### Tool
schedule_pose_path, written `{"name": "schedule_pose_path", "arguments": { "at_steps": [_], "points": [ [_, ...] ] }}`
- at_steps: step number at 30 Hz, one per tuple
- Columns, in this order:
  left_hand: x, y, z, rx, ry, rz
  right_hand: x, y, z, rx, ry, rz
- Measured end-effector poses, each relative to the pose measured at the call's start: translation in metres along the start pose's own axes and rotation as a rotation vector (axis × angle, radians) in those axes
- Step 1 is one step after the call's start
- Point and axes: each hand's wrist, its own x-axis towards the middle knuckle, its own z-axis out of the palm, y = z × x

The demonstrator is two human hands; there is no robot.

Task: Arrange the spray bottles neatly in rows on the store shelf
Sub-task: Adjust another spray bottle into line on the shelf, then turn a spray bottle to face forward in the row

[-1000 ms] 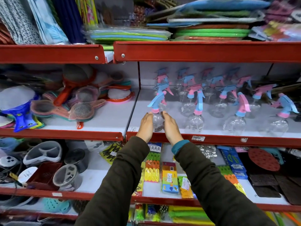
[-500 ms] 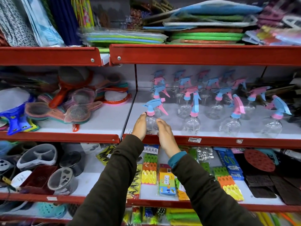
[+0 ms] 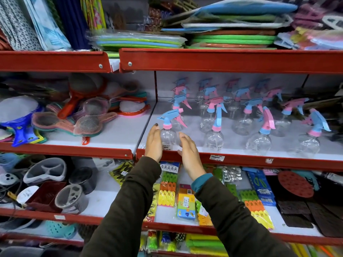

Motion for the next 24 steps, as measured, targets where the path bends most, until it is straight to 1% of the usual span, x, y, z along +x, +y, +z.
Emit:
{"name": "schedule_pose_path", "arguments": {
  "at_steps": [2, 4, 6, 8, 11, 14, 16, 18, 20, 22, 24],
  "points": [
    [-0.010, 0.001, 0.006, -0.007, 0.177, 0.082, -0.006, 0.000, -0.014, 0.017, 0.030, -0.031],
    [-0.027, 0.002, 0.020, -0.025, 0.308, 0.139, -0.012, 0.000, -0.034, 0.039, 0.058, -0.058],
    [-0.045, 0.001, 0.038, -0.053, 0.382, 0.174, -0.019, -0.001, -0.051, 0.058, 0.085, -0.078],
    [-0.063, -0.001, 0.064, -0.055, 0.404, 0.197, -0.024, -0.003, -0.072, 0.069, 0.138, -0.098],
    [-0.082, -0.002, 0.103, -0.018, 0.317, 0.234, -0.023, -0.002, -0.105, 0.070, 0.233, -0.151],
    [-0.085, 0.002, 0.132, -0.019, 0.160, 0.184, -0.012, -0.003, -0.131, 0.047, 0.254, -0.118],
    [-0.082, 0.007, 0.147, -0.038, 0.069, 0.097, 0.002, -0.006, -0.144, -0.017, 0.199, -0.077],
    [-0.077, 0.012, 0.156, -0.047, 0.001, 0.017, 0.018, -0.014, -0.150, -0.066, 0.095, 0.001],
    [-0.072, 0.016, 0.162, -0.054, -0.025, -0.039, 0.027, -0.021, -0.152, -0.028, -0.006, 0.086],
    [-0.066, 0.019, 0.165, -0.071, -0.036, -0.083, 0.029, -0.021, -0.150, -0.009, -0.028, 0.131],
    [-0.060, 0.022, 0.165, -0.120, -0.075, -0.118, 0.027, -0.016, -0.150, -0.022, -0.014, 0.123]
  ]
}}
